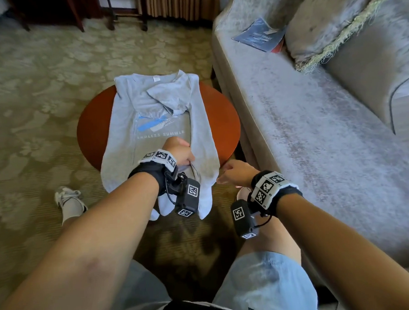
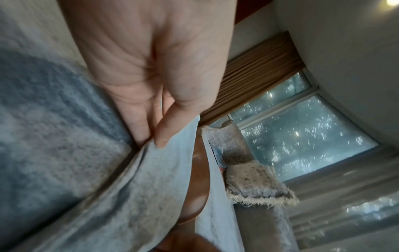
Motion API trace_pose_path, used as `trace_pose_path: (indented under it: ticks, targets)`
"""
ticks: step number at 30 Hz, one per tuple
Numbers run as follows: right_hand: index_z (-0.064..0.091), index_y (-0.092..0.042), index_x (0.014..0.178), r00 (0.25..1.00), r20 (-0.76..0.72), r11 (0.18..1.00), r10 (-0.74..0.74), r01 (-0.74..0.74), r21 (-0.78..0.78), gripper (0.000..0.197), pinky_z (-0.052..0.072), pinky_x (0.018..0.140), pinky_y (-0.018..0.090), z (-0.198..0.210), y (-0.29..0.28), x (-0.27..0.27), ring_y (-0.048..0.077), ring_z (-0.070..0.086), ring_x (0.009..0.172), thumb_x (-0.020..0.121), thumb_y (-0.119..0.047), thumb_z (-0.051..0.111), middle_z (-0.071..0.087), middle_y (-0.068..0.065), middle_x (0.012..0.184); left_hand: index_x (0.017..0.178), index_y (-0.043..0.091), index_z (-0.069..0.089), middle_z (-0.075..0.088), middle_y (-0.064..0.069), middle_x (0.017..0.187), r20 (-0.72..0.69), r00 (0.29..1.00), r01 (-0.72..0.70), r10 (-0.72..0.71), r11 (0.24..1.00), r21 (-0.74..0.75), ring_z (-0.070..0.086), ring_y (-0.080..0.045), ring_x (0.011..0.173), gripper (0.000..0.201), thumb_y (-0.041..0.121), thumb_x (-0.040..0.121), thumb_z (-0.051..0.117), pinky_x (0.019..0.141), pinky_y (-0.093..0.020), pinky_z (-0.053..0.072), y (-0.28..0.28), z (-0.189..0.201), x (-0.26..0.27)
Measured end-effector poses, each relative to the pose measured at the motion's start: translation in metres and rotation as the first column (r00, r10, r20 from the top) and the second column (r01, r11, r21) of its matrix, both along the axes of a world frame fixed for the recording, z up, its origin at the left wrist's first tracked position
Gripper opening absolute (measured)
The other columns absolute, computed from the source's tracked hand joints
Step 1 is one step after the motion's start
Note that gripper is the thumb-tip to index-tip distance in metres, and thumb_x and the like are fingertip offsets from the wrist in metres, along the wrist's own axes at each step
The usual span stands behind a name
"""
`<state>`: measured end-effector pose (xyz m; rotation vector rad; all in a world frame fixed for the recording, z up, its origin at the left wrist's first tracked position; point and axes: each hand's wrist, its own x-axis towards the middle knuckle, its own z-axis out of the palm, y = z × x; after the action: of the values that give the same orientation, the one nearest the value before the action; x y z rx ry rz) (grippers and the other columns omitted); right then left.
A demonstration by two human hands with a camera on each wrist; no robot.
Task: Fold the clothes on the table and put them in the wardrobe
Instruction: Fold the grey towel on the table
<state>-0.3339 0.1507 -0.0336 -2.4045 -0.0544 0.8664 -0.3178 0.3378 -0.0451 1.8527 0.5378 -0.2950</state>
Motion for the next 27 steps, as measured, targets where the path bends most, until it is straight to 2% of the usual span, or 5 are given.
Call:
trace_pose_path:
  ticks: [3, 9, 15, 23, 27]
  targets:
    - [0.062, -0.008, 0.121, 0.999, -0.035, 0.998, -0.006, 0.008, 0.060, 0.030, 0.042, 0.099, 0.033, -0.007, 0.003, -0.002, 0.019, 0.053, 0.110, 0.093, -0.016, 0.064, 0.058, 0.005, 0.122, 0.117, 0.002, 0.059, 0.061, -0.015, 0.110, 0.003, 0.999, -0.052, 0.053, 0.991, -0.124, 0.063, -0.031, 0.103, 0.044, -0.018, 0.079, 0.064, 0.085, -0.034, 0.057, 0.001, 0.005, -0.003]
    - [0.065, -0.005, 0.103, 0.928, -0.345, 0.950, -0.141, 0.225, 0.217, 0.013, 0.046, 0.106, 0.046, -0.010, -0.007, -0.001, 0.019, 0.073, 0.093, 0.090, -0.008, 0.067, 0.076, 0.008, 0.100, 0.095, 0.010, 0.059, 0.064, -0.016, 0.107, 0.007, 0.999, 0.031, -0.031, 0.999, 0.012, 0.066, -0.032, 0.095, 0.024, -0.009, 0.082, 0.064, 0.082, -0.042, 0.058, 0.017, 0.003, 0.000]
    - [0.057, -0.011, 0.091, 0.942, -0.213, 0.934, -0.259, 0.301, 0.194, 0.016, 0.043, 0.059, 0.022, 0.014, 0.007, 0.032, 0.012, 0.052, 0.064, 0.090, -0.020, 0.070, 0.055, 0.000, 0.072, 0.103, -0.001, 0.063, 0.062, -0.016, 0.090, 0.029, 0.990, -0.135, 0.135, 0.991, -0.002, 0.062, -0.027, 0.072, 0.017, -0.005, 0.087, 0.059, 0.073, -0.042, 0.057, 0.059, 0.017, 0.019]
    - [0.060, -0.003, 0.125, 0.911, -0.022, 0.875, -0.411, 0.401, 0.273, 0.035, 0.055, 0.095, 0.040, 0.005, 0.066, 0.110, 0.029, 0.067, 0.108, 0.094, -0.018, 0.060, 0.066, 0.018, 0.123, 0.078, 0.012, 0.059, 0.056, -0.010, 0.078, 0.074, 0.976, -0.215, 0.204, 0.956, 0.202, 0.058, -0.023, 0.072, 0.007, 0.011, 0.072, 0.064, 0.068, -0.035, 0.050, 0.144, 0.021, 0.052]
    - [0.063, -0.003, 0.123, 0.876, 0.084, 0.864, -0.474, 0.445, 0.234, 0.030, 0.054, 0.090, 0.036, -0.009, 0.083, 0.148, 0.033, 0.063, 0.113, 0.097, -0.016, 0.053, 0.065, 0.017, 0.122, 0.077, 0.013, 0.061, 0.064, -0.005, 0.082, 0.065, 0.961, -0.274, 0.268, 0.952, 0.135, 0.062, -0.021, 0.074, 0.018, 0.022, 0.077, 0.077, 0.071, -0.034, 0.056, 0.184, 0.020, 0.077]
